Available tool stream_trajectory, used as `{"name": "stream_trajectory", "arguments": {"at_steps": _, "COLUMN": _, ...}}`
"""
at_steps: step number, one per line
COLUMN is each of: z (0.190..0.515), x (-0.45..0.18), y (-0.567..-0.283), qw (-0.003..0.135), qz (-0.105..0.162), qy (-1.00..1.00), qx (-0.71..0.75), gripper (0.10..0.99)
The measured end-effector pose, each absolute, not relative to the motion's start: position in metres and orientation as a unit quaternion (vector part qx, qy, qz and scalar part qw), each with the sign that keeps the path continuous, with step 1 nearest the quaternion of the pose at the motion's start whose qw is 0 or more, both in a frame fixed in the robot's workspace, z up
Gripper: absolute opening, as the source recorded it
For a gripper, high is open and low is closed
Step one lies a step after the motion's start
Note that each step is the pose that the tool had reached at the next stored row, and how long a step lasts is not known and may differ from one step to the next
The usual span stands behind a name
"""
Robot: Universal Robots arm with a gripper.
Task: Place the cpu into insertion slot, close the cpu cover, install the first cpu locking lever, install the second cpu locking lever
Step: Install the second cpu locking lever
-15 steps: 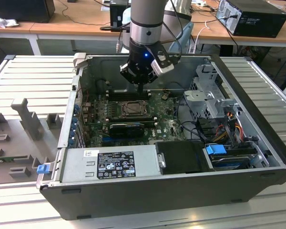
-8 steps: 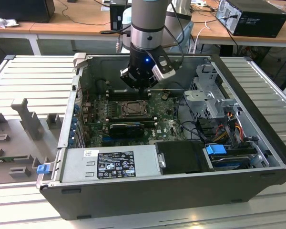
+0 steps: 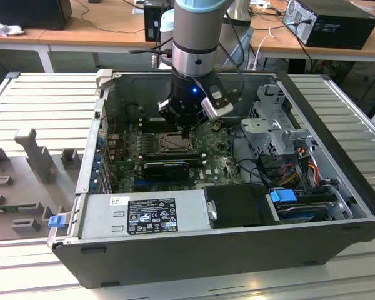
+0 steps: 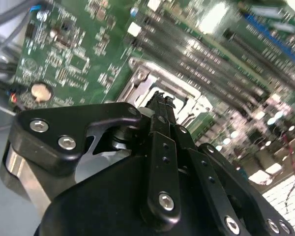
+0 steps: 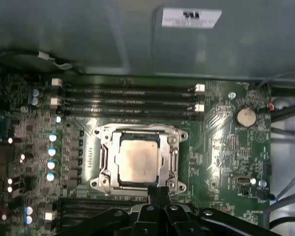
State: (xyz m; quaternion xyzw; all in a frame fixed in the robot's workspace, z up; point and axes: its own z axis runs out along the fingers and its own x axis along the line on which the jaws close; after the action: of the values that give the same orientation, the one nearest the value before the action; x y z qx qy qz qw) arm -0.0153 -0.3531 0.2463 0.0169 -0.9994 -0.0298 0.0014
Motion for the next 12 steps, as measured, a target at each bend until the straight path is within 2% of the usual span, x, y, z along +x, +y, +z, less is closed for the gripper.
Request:
{"name": "stream_trajectory", "arguments": {"at_steps": 4, "z": 0.241, "x": -0.015, "y": -0.360, "qw": 0.006, "qz": -0.032, "qy": -0.999, "qx": 0.017, "gripper": 0.106}}
{"name": "stream_trajectory", "arguments": {"at_steps": 6, "z": 0.240, "x": -0.015, "y": -0.361, "qw": 0.006, "qz": -0.047, "qy": -0.999, "qx": 0.017, "gripper": 0.106}}
{"name": "stream_trajectory", "arguments": {"at_steps": 12, "z": 0.233, "x": -0.022, "y": -0.371, "qw": 0.006, "qz": -0.056, "qy": -0.998, "qx": 0.020, "gripper": 0.106}}
